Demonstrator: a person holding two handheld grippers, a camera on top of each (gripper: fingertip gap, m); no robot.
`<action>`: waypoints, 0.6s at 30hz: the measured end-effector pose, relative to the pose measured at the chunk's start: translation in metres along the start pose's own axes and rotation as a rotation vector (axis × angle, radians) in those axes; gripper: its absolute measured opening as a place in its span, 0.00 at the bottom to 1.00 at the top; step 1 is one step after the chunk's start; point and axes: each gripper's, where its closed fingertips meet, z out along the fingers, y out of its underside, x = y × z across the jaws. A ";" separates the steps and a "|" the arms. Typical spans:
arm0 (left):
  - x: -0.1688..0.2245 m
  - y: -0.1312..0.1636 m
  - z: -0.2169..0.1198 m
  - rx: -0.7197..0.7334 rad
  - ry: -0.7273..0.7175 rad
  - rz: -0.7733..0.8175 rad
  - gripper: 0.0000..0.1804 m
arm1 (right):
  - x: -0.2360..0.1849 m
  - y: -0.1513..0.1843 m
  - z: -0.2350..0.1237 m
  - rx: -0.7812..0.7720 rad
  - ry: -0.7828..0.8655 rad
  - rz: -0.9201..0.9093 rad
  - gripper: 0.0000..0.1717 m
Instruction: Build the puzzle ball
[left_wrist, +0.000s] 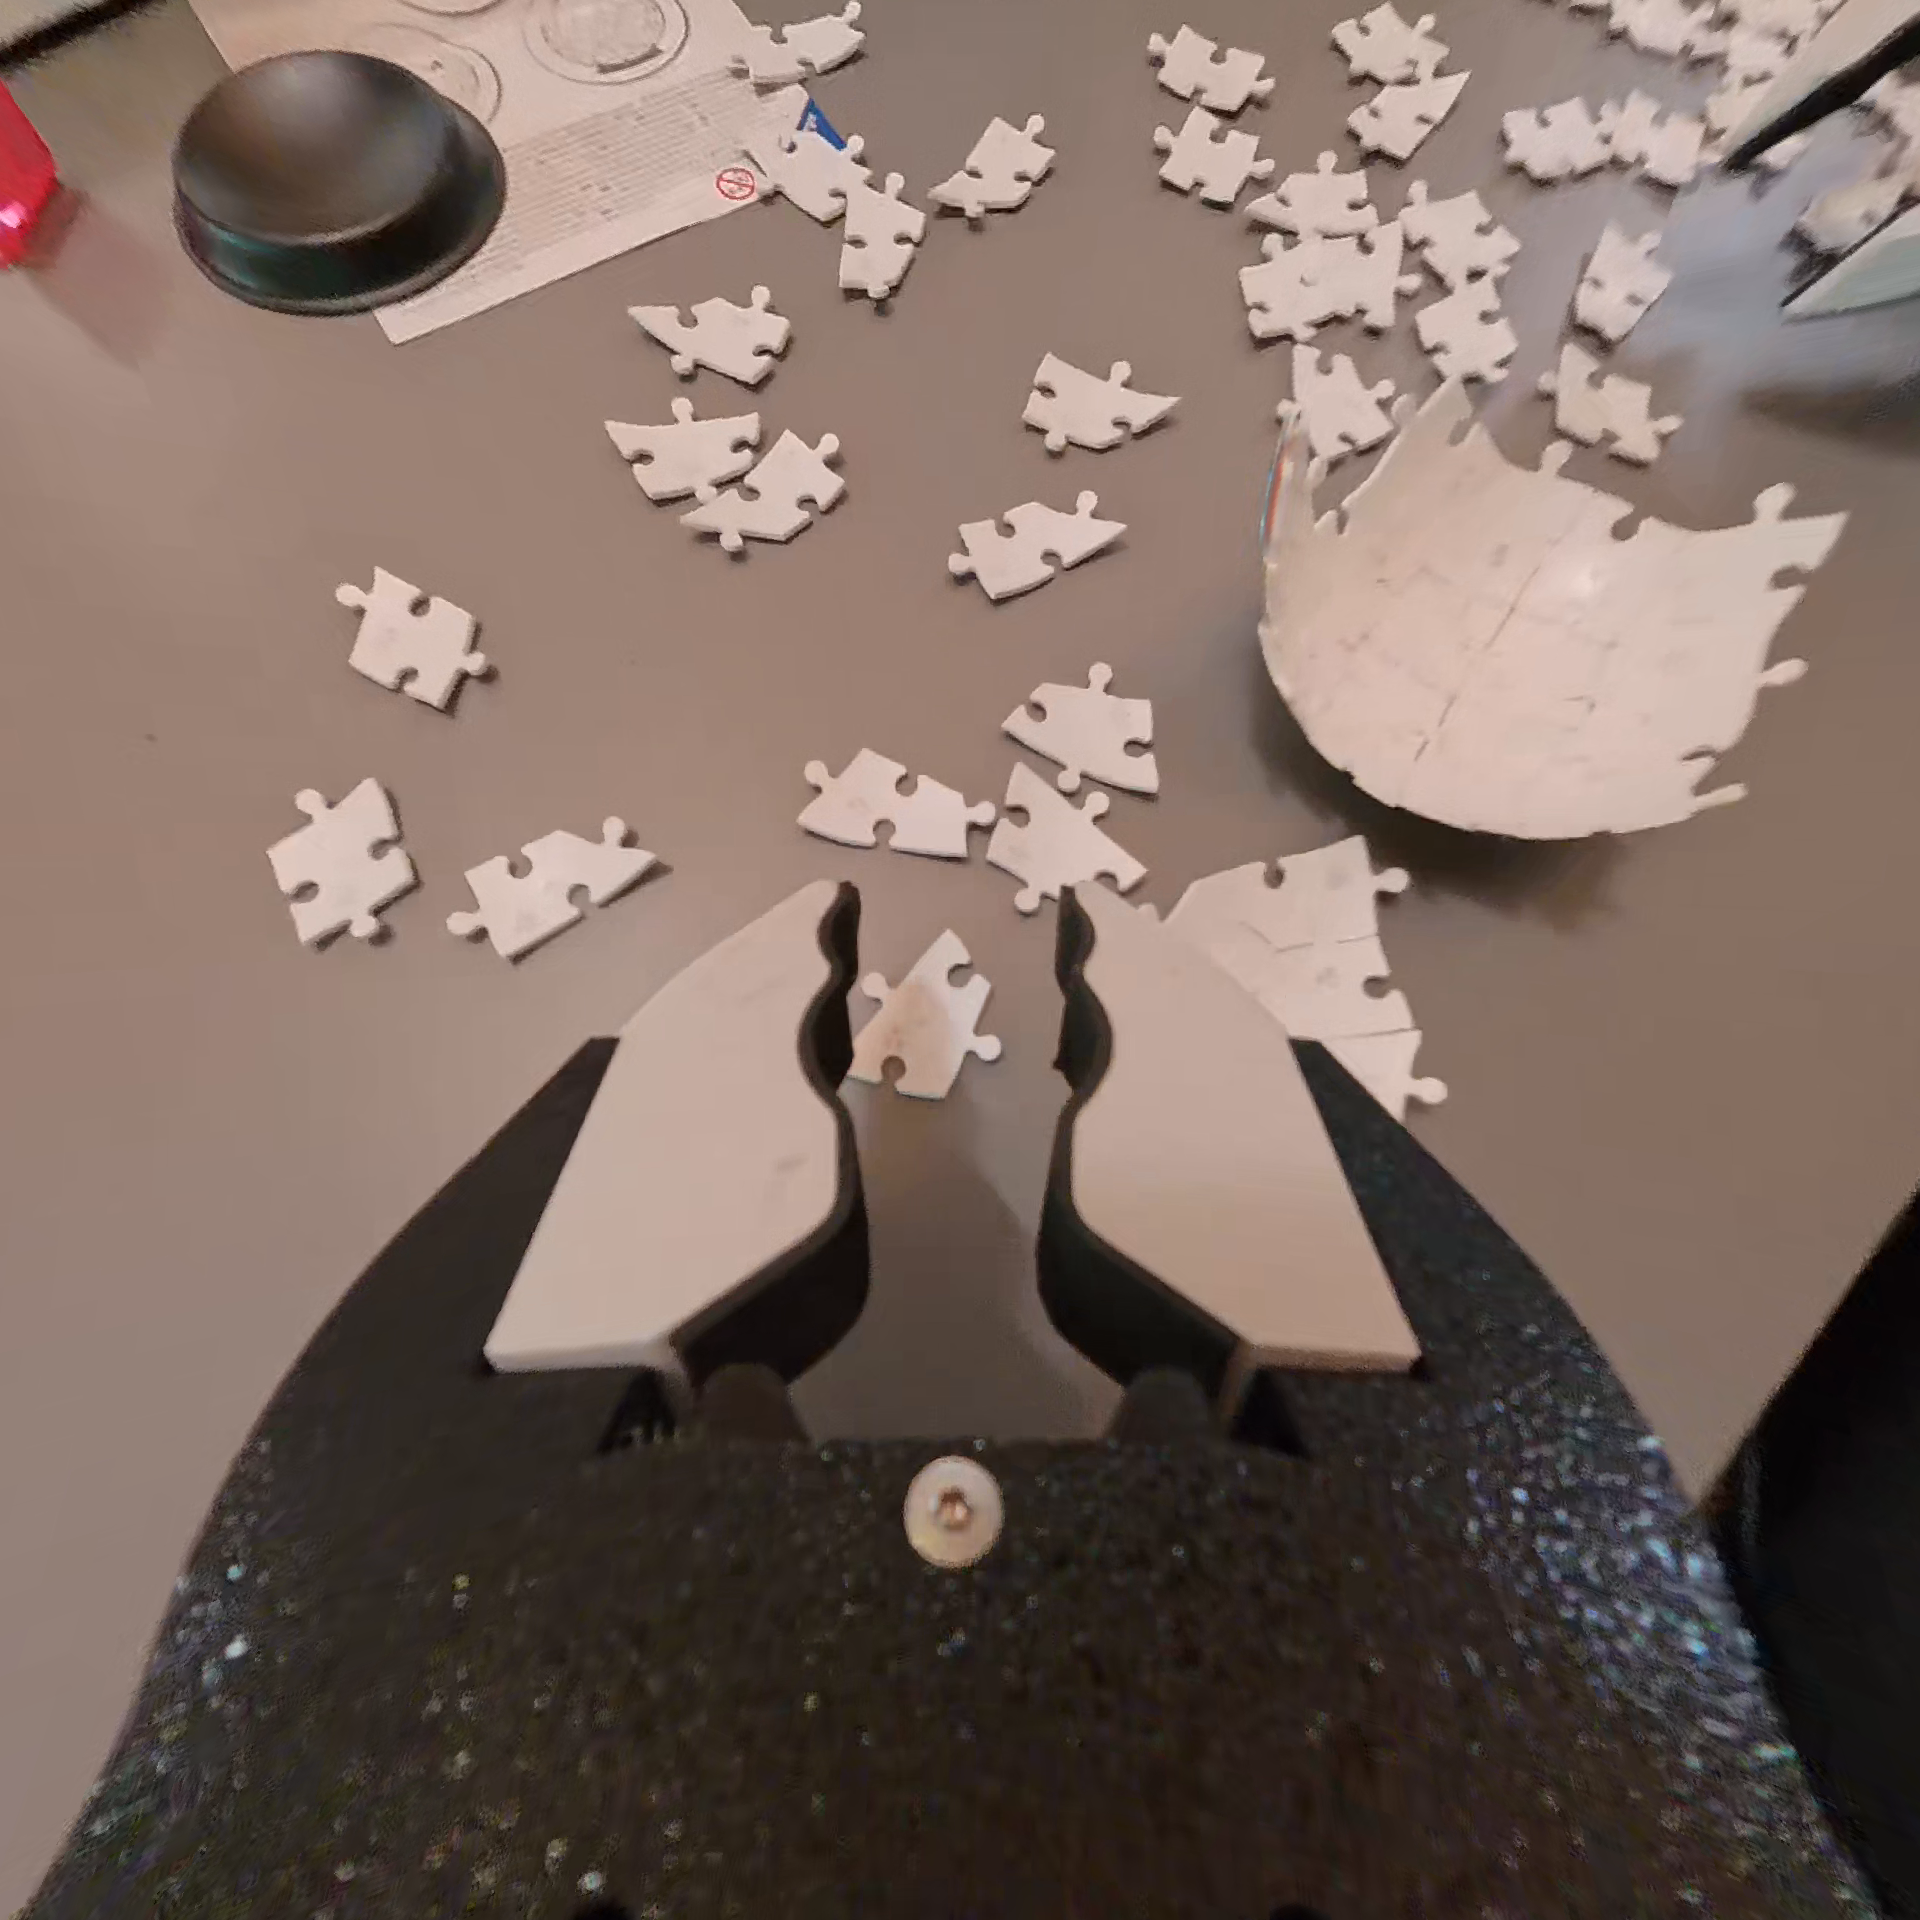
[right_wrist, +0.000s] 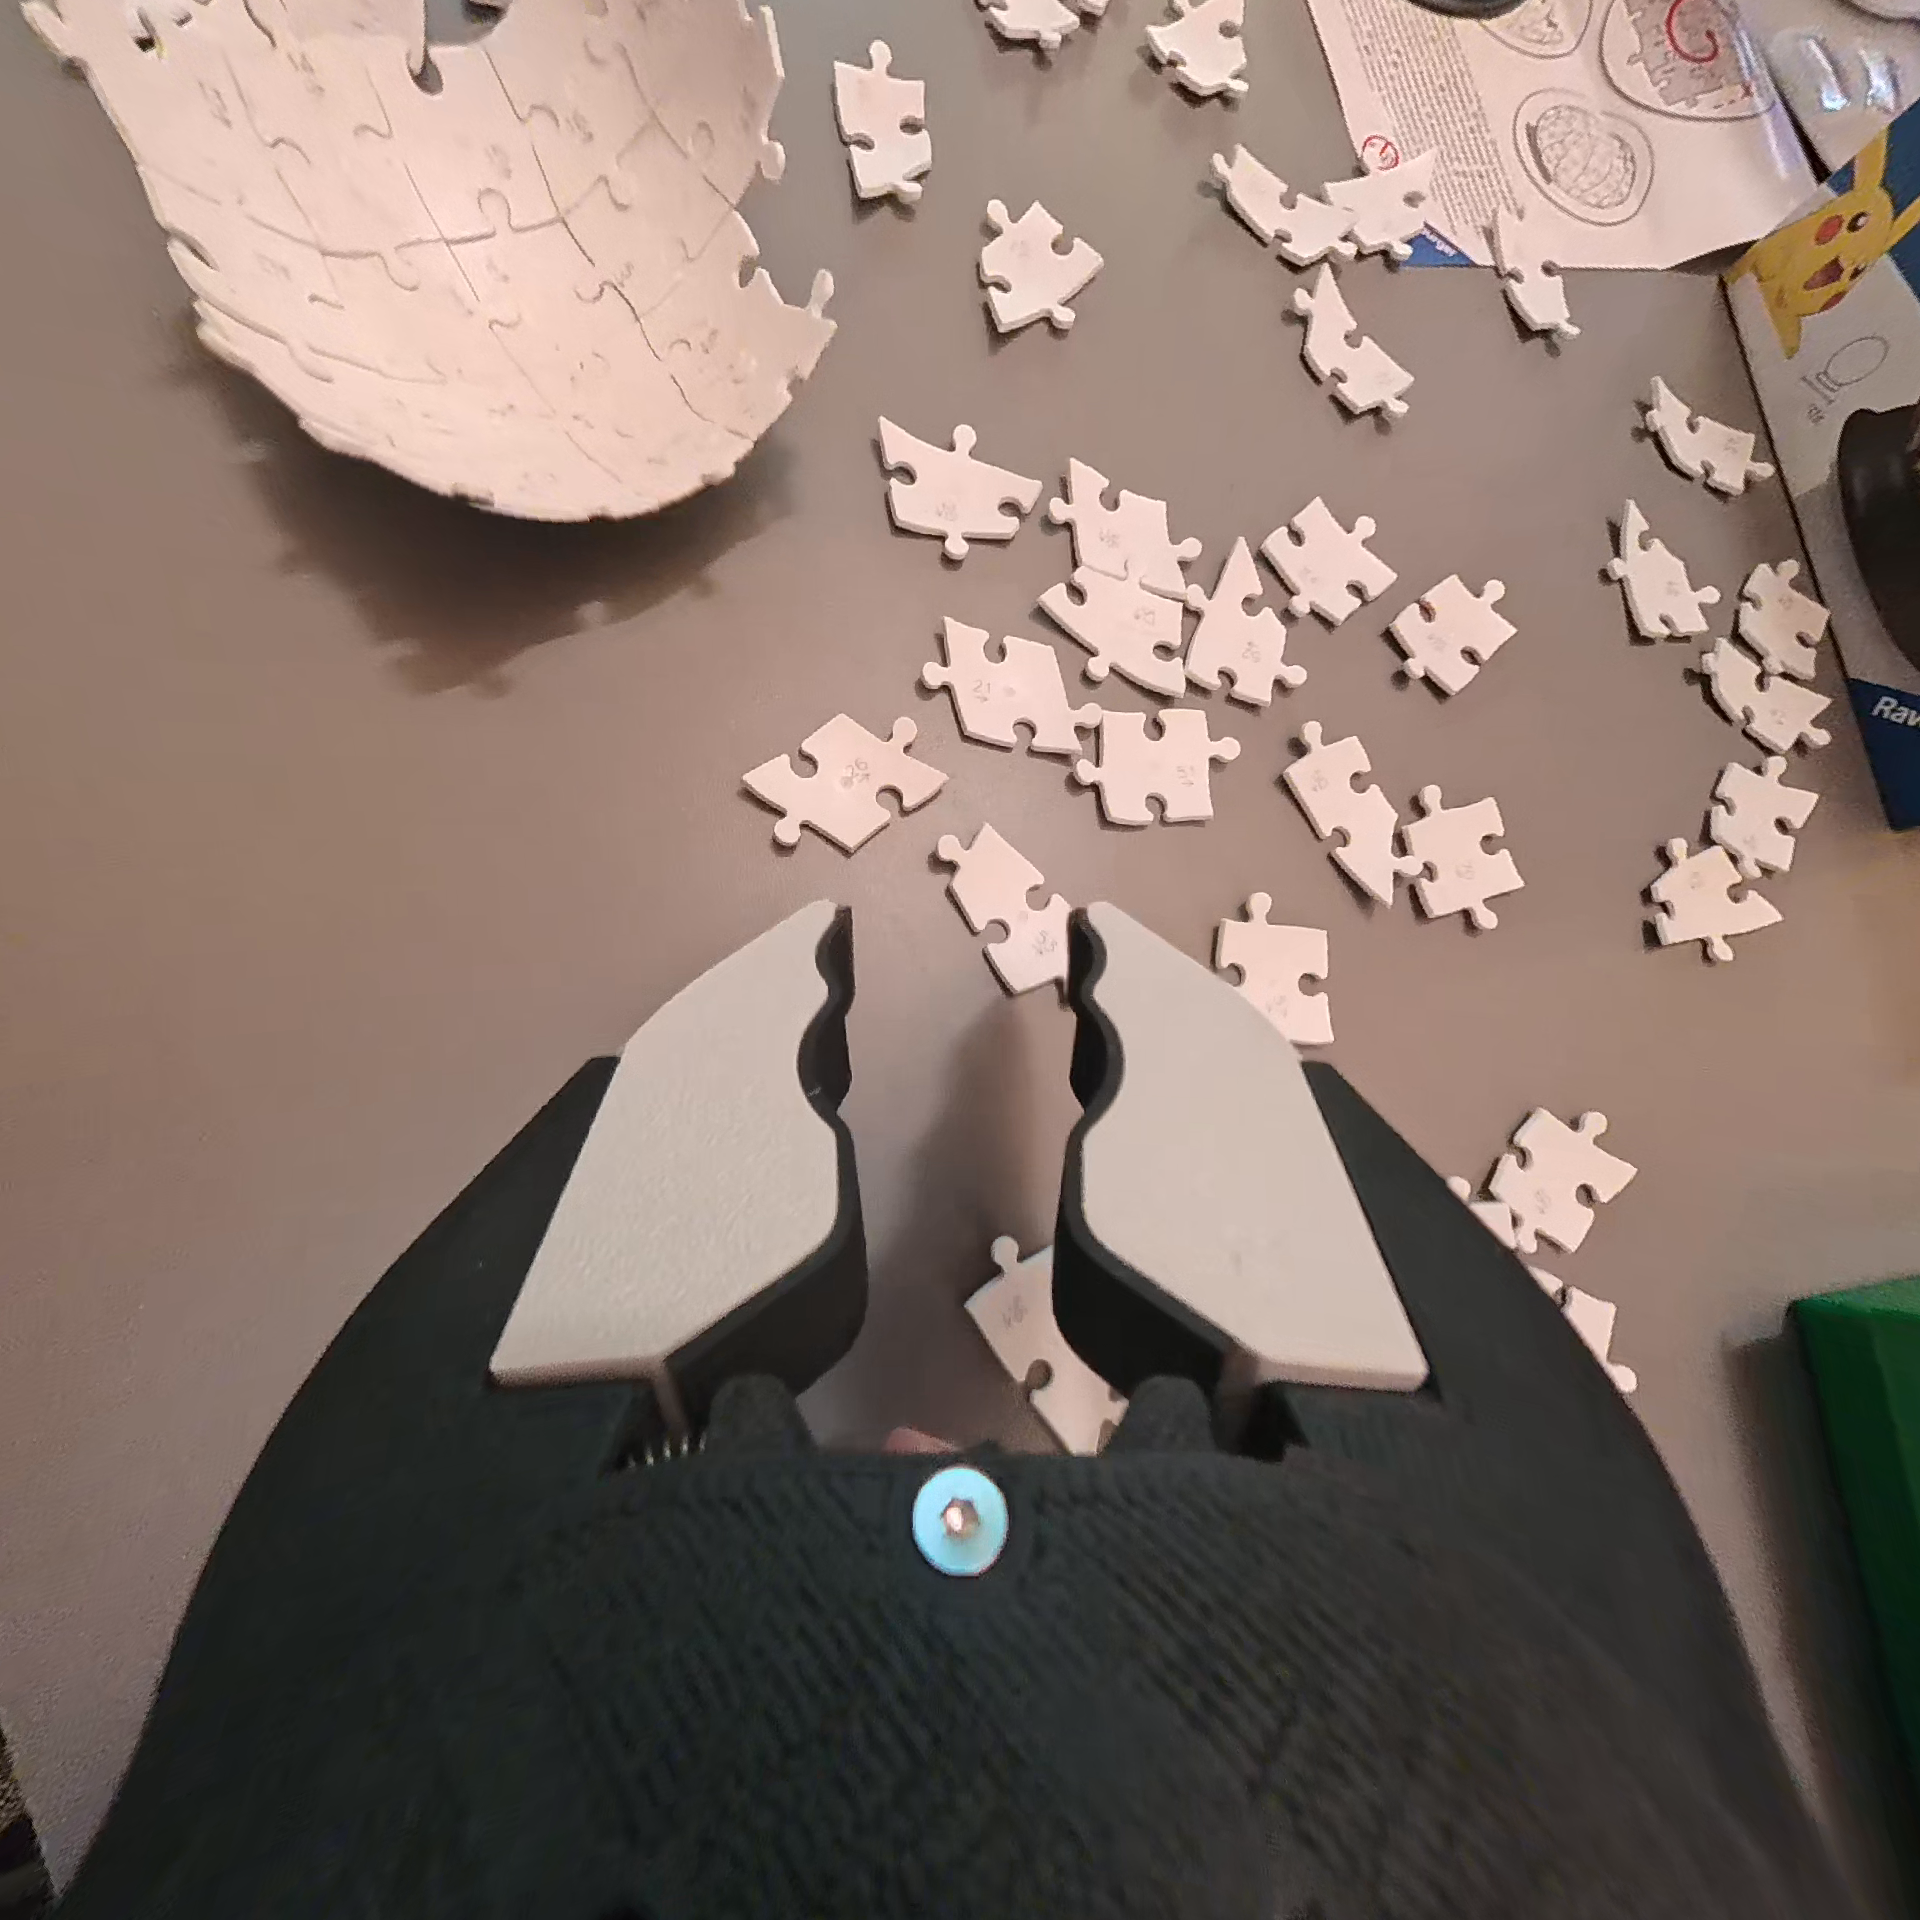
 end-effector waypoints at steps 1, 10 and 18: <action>-0.002 -0.001 0.002 0.005 -0.015 0.025 0.18 | 0.001 0.001 0.000 -0.006 0.005 0.001 0.23; -0.006 -0.044 0.074 -0.057 0.168 0.337 0.20 | -0.002 -0.014 -0.005 0.007 0.023 0.015 0.23; 0.012 -0.042 0.110 -0.198 0.388 0.431 0.17 | -0.008 -0.019 -0.017 0.039 0.016 0.040 0.24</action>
